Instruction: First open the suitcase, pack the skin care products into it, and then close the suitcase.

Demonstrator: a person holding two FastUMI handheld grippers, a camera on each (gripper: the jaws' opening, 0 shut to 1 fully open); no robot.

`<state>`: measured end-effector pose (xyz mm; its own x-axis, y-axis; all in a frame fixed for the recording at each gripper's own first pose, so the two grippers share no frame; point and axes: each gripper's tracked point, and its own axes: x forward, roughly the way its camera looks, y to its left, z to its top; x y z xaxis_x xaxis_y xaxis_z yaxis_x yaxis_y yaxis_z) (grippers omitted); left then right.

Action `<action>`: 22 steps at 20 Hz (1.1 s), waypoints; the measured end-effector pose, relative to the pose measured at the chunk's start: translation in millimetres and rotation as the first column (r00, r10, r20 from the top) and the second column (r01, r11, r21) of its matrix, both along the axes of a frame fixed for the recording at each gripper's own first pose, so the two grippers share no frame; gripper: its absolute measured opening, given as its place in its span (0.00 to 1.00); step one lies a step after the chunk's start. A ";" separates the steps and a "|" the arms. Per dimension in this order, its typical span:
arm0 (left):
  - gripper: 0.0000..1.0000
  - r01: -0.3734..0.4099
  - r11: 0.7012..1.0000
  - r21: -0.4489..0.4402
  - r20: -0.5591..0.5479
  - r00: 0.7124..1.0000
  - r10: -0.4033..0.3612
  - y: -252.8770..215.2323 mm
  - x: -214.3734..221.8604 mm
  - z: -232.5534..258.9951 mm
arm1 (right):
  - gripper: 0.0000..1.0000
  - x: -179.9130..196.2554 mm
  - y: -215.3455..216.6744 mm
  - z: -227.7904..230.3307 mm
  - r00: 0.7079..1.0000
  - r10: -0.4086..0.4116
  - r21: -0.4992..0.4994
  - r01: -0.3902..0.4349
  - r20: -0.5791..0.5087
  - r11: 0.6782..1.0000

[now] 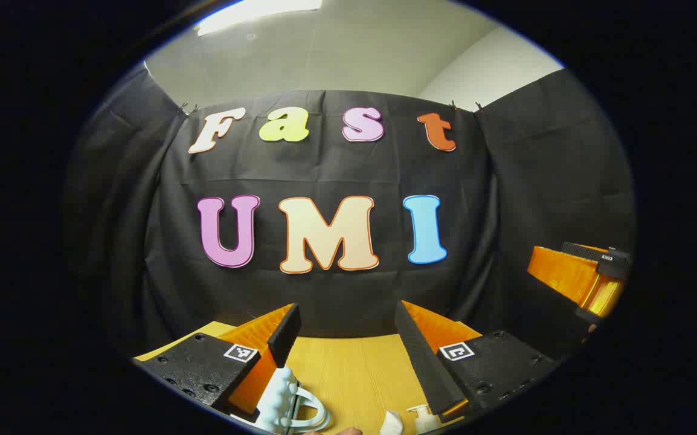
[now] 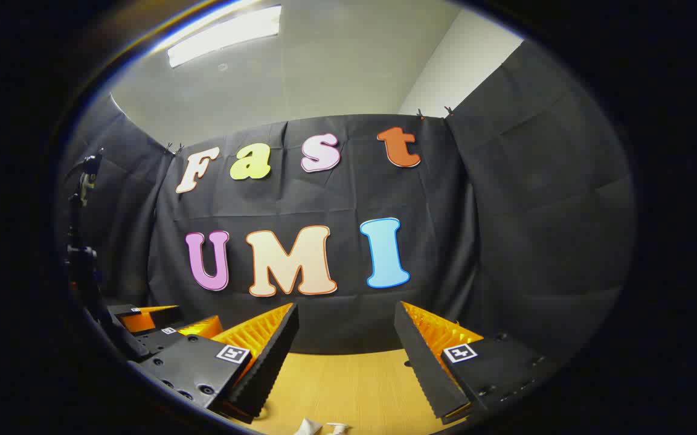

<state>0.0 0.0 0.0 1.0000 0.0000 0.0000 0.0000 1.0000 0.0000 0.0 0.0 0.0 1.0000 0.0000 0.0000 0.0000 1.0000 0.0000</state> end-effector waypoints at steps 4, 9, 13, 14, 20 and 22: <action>0.93 -0.038 0.999 0.009 -0.001 0.999 0.038 9.2 -1.5 -3.9 | 0.98 4.1 12.4 -9.2 0.999 0.040 0.027 -0.039 -0.003 0.999; 0.94 -0.051 0.998 0.036 -0.050 0.997 0.053 14.0 -8.7 -28.1 | 0.98 4.7 12.6 -36.1 0.998 0.054 0.011 -0.054 -0.042 0.999; 0.94 -0.044 0.998 0.054 -0.091 0.995 0.049 14.3 -13.6 -45.9 | 0.98 3.8 5.4 -52.3 0.995 0.048 0.008 -0.048 -0.089 0.999; 0.93 -0.043 0.998 0.051 -0.104 0.993 0.048 13.3 -13.3 -50.8 | 0.98 4.1 3.0 -54.2 0.995 0.046 0.013 -0.045 -0.093 0.999; 0.94 -0.072 0.997 0.042 -0.283 0.956 0.081 11.8 -13.8 -116.4 | 0.98 4.0 -14.6 -74.2 0.986 0.092 0.030 -0.089 -0.135 0.996; 0.94 -0.089 0.995 0.054 -0.366 0.925 0.102 12.3 -15.4 -149.0 | 0.98 5.8 -20.4 -86.3 0.979 0.121 0.048 -0.114 -0.163 0.992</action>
<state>-15.4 12.3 -149.0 0.9251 0.1024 -0.3656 -0.0887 0.9946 0.0541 5.8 -20.4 -86.3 0.9792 0.1207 -0.1628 -0.1143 0.9923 0.0481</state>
